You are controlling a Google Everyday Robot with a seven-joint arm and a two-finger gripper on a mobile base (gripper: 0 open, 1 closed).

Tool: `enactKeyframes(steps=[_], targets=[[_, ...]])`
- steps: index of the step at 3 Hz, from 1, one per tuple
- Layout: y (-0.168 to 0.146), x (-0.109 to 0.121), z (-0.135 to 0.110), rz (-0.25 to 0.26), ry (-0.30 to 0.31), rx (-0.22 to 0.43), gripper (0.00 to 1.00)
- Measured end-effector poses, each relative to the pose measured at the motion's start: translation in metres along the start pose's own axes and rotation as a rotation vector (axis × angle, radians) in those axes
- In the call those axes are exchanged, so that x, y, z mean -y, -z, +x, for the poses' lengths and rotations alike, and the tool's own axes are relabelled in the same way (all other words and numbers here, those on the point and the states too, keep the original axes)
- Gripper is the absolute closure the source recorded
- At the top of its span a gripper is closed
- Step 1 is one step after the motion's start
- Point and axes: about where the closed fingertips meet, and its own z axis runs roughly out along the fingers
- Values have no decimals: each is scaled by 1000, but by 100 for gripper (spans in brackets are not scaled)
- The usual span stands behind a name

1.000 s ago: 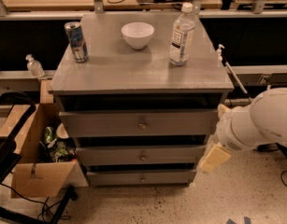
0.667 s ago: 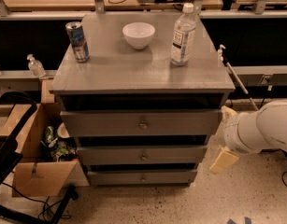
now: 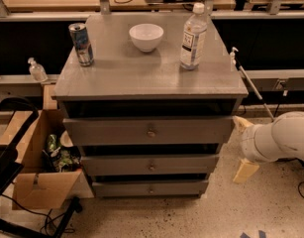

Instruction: Open middle drawer

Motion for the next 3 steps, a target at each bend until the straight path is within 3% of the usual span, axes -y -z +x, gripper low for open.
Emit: enactKeyframes(steps=[2,3], targets=[[-12,-11,-5,-1,24,-7,0],[-58,-43,-17,-38,44,1,0]])
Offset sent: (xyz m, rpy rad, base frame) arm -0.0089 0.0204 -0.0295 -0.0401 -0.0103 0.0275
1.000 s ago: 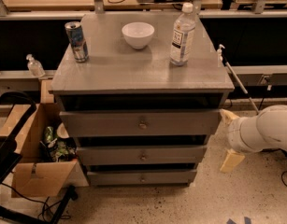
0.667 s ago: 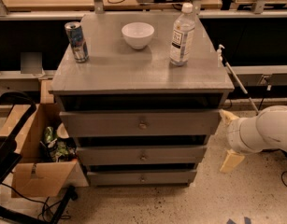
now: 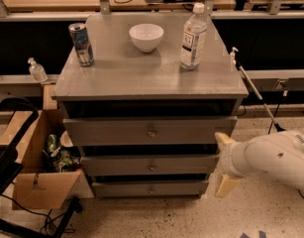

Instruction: Open middle drawer

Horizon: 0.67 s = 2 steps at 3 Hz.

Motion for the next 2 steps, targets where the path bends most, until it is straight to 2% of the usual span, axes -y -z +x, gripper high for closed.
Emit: enactKeyframes(steps=[1,2], targets=[[-53,-27,-5,-25,32,20,0],[-98,-43,-7,-40,53,62,0]])
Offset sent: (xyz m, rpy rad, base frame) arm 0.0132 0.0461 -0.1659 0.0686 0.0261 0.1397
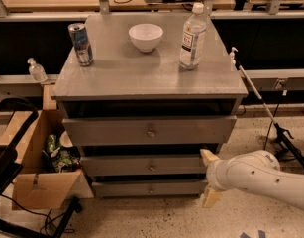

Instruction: Open middle drawer

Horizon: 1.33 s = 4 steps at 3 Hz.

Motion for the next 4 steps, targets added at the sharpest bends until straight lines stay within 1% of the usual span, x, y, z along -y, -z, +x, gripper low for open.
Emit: enactKeyframes(steps=[1,2,3,4], targets=[[-57,-1,0,-36,11,34,0],[-92,8,2,-62,-4,44,0],[-118,27,7,-103,2,1,0],[-138,39,11,-163,19,-72,16]])
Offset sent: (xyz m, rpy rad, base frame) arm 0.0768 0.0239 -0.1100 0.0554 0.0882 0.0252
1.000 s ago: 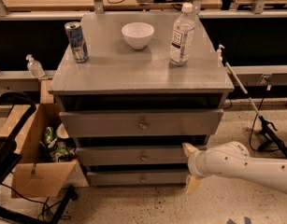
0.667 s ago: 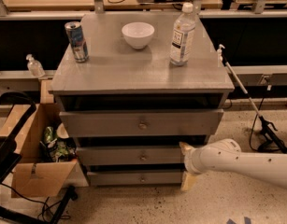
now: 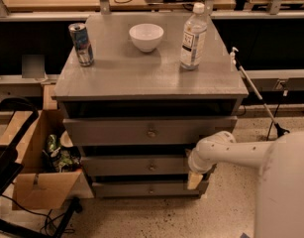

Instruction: Open middle drawer

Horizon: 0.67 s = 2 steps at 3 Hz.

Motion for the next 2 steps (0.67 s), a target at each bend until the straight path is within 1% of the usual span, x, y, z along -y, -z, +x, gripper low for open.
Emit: enactKeyframes(steps=[1,2], targets=[[-18,-5,3,-64,-11,-40,39],[-15,-4,2,-66,-12,-41,63]])
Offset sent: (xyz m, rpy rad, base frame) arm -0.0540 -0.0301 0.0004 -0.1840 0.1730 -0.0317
